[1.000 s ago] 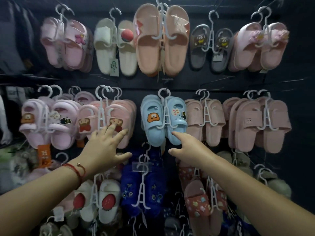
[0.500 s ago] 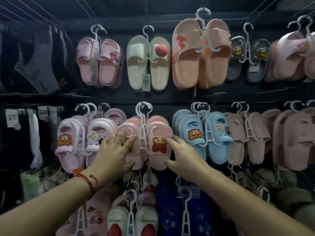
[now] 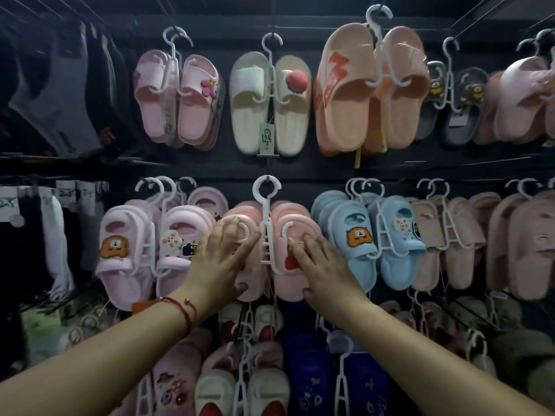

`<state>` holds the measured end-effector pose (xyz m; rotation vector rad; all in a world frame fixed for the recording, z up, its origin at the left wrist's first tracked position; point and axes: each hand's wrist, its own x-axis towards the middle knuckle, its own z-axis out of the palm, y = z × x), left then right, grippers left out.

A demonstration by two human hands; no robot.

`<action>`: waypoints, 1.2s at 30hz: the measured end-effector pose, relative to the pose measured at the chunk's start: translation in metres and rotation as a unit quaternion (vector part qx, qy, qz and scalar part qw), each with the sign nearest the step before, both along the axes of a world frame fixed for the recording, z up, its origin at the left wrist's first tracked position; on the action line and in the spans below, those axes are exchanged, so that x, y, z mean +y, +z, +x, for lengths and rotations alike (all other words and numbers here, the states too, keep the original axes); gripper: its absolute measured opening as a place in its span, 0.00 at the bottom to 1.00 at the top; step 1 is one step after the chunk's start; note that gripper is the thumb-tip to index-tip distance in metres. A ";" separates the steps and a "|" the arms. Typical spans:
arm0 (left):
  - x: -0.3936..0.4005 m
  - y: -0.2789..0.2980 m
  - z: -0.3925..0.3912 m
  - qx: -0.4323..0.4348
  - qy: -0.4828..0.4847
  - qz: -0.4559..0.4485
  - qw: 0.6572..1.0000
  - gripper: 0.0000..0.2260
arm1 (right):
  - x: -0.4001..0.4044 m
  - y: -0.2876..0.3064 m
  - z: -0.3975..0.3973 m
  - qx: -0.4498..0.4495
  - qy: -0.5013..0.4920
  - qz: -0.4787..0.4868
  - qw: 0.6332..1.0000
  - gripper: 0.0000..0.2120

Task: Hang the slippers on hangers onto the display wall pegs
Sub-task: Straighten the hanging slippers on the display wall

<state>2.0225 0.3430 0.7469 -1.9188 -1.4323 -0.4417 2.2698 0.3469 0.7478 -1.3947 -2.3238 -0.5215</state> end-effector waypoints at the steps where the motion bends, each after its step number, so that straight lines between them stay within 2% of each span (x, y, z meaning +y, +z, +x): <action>1: 0.003 0.000 0.000 0.002 -0.003 0.003 1.000 0.59 | 0.003 -0.002 0.000 0.006 0.002 0.007 1.000 0.43; 11: 0.023 -0.005 -0.004 0.039 -0.022 0.062 0.997 0.49 | 0.027 -0.005 -0.003 0.051 0.017 0.087 0.995 0.41; 13: 0.025 -0.005 -0.005 0.048 -0.019 0.059 0.997 0.46 | 0.029 -0.003 -0.004 0.049 0.008 0.088 0.995 0.43; 19: 0.036 0.005 -0.004 0.050 0.000 0.022 0.999 0.36 | 0.034 0.011 -0.013 0.030 -0.015 0.066 0.997 0.40; 22: 0.045 0.013 -0.001 0.059 0.015 0.002 0.998 0.36 | 0.035 0.019 -0.021 0.027 -0.029 0.060 0.997 0.37; 26: 0.059 0.026 0.001 0.055 0.010 -0.004 0.998 0.42 | 0.049 0.022 -0.030 0.065 -0.051 0.077 0.994 0.34; 27: 0.061 0.027 0.001 0.056 0.008 -0.005 0.998 0.41 | 0.053 0.020 -0.031 0.068 -0.054 0.084 0.993 0.34; 30: 0.064 0.023 -0.005 0.050 -0.004 0.003 0.999 0.29 | 0.059 0.009 -0.036 0.069 -0.058 0.089 0.992 0.35; 36: 0.063 0.001 -0.010 0.006 -0.045 0.031 0.998 0.34 | 0.056 -0.010 -0.041 0.104 -0.065 0.085 0.989 0.37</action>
